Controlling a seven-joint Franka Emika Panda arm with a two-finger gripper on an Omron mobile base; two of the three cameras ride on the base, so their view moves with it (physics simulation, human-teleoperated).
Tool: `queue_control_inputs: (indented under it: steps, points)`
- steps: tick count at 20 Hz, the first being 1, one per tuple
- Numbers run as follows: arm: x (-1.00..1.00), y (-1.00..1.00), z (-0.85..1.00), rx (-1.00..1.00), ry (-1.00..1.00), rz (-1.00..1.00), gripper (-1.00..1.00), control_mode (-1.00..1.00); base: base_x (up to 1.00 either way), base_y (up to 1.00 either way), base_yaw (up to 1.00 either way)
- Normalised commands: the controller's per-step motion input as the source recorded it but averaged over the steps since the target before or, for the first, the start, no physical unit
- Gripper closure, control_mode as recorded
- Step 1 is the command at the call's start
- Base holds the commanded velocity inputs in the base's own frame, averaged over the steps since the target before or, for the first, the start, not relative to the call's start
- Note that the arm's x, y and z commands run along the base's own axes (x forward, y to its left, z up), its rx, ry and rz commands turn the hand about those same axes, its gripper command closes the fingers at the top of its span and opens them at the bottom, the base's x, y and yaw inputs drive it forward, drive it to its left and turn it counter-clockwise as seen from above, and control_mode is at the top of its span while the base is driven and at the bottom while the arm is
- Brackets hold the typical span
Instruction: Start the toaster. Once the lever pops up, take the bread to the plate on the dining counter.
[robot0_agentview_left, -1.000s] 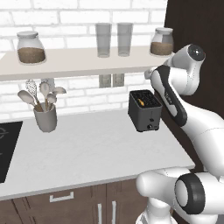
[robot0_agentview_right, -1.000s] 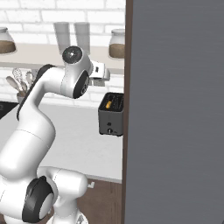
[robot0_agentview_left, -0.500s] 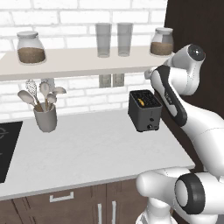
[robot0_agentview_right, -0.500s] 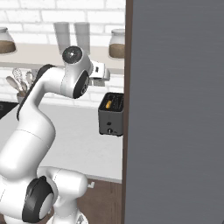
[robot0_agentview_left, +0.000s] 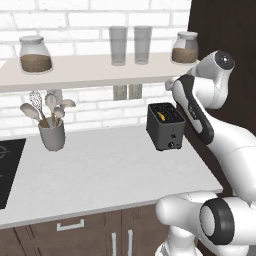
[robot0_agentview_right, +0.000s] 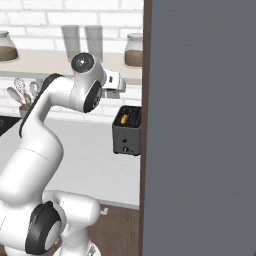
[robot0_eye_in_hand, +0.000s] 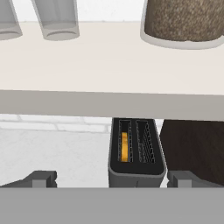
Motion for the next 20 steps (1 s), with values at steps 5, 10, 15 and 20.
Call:
queue_control_inputs:
  steps: [5,10,15,20]
  points:
    - [0.00,0.00,0.00,0.00,0.00,0.00,-1.00,-1.00,0.00,0.00,0.00]
    - [0.00,0.00,0.00,0.00,0.00,0.00,-1.00,-1.00,0.00,0.00,0.00]
    - [0.00,0.00,0.00,0.00,0.00,0.00,-1.00,-1.00,0.00,0.00,0.00]
    - [0.00,0.00,0.00,0.00,0.00,0.00,-1.00,-1.00,0.00,0.00,0.00]
